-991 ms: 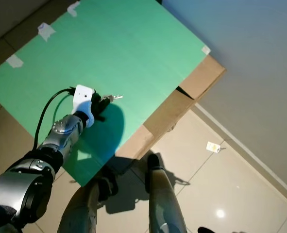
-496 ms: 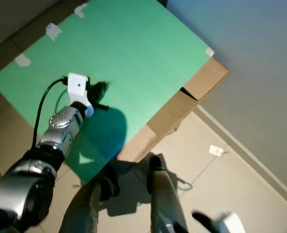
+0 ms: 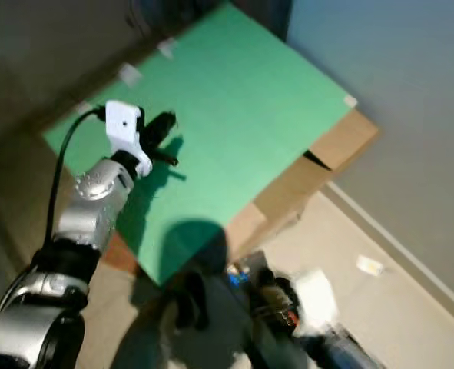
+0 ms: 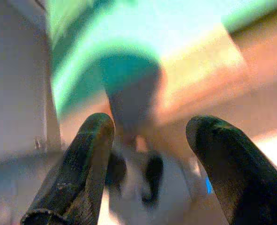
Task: Hang keys on a hook
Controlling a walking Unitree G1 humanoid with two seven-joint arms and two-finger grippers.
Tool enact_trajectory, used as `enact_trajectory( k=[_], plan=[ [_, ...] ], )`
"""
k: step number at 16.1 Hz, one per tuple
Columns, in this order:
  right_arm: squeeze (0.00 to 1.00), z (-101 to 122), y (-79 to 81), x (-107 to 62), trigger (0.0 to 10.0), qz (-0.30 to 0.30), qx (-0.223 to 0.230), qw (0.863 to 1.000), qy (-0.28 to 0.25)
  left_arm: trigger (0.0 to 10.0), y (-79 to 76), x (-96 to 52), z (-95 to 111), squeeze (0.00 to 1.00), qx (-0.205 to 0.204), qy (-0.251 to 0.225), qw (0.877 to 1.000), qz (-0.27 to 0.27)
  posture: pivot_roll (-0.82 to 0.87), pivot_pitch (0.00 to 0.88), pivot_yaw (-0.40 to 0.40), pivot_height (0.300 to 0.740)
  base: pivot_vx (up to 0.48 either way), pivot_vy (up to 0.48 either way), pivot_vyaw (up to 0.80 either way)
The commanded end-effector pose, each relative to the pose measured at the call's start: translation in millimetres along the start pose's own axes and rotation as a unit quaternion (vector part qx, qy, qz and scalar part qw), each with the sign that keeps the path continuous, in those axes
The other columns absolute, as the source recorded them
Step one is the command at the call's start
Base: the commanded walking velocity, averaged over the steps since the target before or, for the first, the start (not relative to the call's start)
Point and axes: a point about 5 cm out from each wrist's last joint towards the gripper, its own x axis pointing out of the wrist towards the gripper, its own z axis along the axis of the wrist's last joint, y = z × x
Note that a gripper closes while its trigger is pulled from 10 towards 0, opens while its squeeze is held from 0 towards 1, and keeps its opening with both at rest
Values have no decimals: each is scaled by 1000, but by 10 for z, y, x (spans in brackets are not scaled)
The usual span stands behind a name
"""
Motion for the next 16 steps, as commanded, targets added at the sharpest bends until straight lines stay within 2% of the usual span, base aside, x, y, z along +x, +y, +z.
enact_trajectory(
  k=[1,2,3,5,6,7,9,11,12,13,16],
  plan=[
    [0,-49,-52,110,10000,-41,-8,999,6,0,68,-164,-124,0,0,27,1000,12,-219,170,155,740,0,0,0],
    [0,43,-105,280,10000,-65,-19,998,-19,0,111,-272,-164,0,1,33,999,24,-202,144,161,740,0,0,0],
    [0,69,-118,325,10000,-72,-20,997,-26,0,131,-303,-172,0,3,33,999,30,-202,144,161,740,0,0,0],
    [0,121,-201,534,10000,-97,-27,994,-42,0,183,-455,-224,0,10,36,998,56,-149,63,169,740,0,0,0],
    [0,187,-253,635,10000,-111,-22,992,-54,0,172,-584,-298,0,13,42,997,70,-142,42,171,740,0,0,0],
    [0,284,-297,698,10000,-120,-7,990,-76,0,127,-694,-363,0,9,43,996,80,-140,26,171,740,0,0,0],
    [0,505,-477,832,10000,-164,-25,979,-117,0,-88,-814,-571,0,27,52,997,58,-144,0,164,740,0,0,0],
    [0,542,-543,881,10000,-183,-38,974,-125,0,-254,-903,-716,0,6,66,997,40,-143,0,171,740,0,0,0],
    [0,535,-557,889,10000,-187,-38,973,-127,0,-316,-953,-755,0,14,70,997,29,-143,0,169,740,0,0,0],
    [0,515,-587,886,10000,-197,-31,971,-130,0,-428,-1102,-821,0,18,74,997,14,-147,0,167,740,0,0,0],
    [0,405,-569,787,10000,-196,-15,971,-134,0,-499,-1425,-865,0,-30,74,995,58,-138,0,145,740,0,0,0]
  ],
)
